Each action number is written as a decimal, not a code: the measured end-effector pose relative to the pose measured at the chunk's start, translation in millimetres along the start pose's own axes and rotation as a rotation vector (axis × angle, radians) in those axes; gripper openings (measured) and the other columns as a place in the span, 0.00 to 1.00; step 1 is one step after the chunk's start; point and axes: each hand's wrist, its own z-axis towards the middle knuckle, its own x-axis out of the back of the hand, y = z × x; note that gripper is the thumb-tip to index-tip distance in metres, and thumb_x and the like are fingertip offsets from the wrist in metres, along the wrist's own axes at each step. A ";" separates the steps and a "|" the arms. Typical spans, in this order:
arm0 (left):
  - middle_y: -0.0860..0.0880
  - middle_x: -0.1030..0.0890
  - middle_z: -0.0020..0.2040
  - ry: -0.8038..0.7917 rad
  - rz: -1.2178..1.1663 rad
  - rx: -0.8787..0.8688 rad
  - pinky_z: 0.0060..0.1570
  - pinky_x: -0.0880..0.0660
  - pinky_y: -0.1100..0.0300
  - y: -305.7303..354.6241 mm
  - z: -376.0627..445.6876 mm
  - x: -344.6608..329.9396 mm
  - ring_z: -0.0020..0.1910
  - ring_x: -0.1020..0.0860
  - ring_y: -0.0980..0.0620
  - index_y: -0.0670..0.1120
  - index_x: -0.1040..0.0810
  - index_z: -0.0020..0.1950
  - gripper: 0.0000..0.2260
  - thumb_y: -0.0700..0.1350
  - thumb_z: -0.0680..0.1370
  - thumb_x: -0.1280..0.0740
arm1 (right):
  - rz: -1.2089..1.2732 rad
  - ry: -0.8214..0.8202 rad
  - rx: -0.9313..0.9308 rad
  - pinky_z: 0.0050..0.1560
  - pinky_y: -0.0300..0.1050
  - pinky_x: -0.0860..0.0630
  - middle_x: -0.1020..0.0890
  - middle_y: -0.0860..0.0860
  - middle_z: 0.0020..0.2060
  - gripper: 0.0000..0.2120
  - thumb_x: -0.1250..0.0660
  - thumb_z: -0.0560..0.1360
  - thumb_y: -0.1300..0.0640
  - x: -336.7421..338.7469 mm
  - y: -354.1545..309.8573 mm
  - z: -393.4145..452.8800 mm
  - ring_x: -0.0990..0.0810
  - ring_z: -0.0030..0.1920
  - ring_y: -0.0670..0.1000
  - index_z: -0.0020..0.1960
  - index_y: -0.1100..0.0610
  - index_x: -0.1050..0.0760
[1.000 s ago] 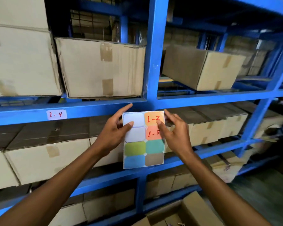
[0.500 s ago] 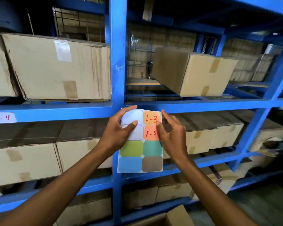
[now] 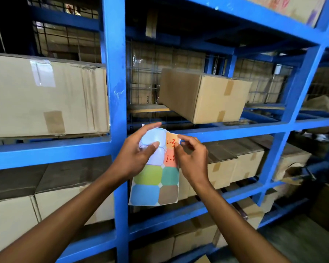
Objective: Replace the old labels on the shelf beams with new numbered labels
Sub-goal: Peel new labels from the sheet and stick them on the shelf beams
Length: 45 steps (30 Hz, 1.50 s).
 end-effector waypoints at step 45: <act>0.53 0.35 0.23 0.156 1.051 -0.357 0.33 0.31 0.52 112.4 345.0 -92.6 0.29 0.31 0.40 0.60 0.49 0.76 0.35 0.37 0.75 0.37 | 0.312 -0.043 0.543 0.36 0.44 0.29 0.18 0.56 0.36 0.20 0.26 0.65 0.66 119.7 -48.9 439.9 0.22 0.35 0.52 0.47 0.53 0.34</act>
